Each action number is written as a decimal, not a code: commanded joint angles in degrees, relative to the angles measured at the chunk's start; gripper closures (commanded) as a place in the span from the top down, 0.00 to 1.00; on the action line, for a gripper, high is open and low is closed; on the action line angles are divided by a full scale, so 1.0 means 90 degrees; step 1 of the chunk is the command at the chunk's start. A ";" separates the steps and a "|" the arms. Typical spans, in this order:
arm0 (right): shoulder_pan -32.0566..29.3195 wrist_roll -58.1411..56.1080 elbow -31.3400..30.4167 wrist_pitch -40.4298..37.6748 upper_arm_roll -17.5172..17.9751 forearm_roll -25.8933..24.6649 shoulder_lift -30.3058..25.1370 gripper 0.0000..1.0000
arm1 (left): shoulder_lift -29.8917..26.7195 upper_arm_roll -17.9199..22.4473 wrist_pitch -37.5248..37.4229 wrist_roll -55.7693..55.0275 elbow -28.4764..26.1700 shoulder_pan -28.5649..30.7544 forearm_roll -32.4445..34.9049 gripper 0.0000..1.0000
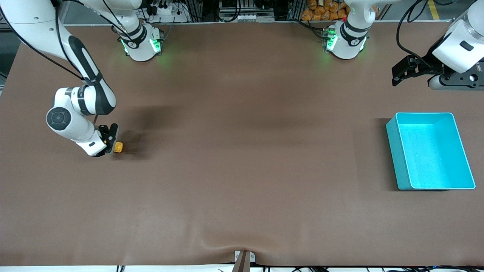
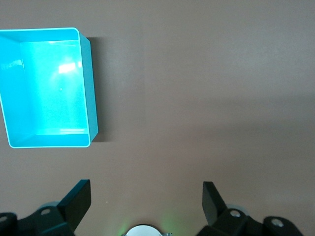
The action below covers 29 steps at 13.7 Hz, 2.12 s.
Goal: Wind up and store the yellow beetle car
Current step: 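Drag the car backward with the right gripper, winding its wheels, then release the car so it rolls toward the turquoise bin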
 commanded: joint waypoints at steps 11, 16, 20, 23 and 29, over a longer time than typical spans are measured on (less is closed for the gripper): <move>-0.0577 -0.0666 0.0867 -0.0856 0.0029 0.0030 0.0018 1.00 | -0.0005 -0.0136 0.0010 0.0007 0.0108 0.0005 0.0387 1.00; -0.0625 -0.0803 0.1836 -0.2744 0.0039 0.0098 -0.0255 1.00 | -0.0005 -0.0146 0.0010 -0.0003 0.0108 -0.0024 0.0387 1.00; -0.0811 -0.0939 0.2285 -0.3409 0.0029 0.0098 -0.0373 1.00 | -0.0005 -0.0146 0.0010 -0.0003 0.0108 -0.0024 0.0397 1.00; -0.0986 -0.1018 0.2325 -0.3400 0.0029 0.0098 -0.0354 1.00 | -0.0015 -0.0165 0.0000 -0.0003 0.0108 -0.0034 0.0339 1.00; -0.1046 -0.0950 0.3299 -0.3526 0.0019 0.0243 -0.0324 1.00 | -0.0024 -0.0506 -0.0058 -0.0012 0.0088 -0.0015 0.0397 1.00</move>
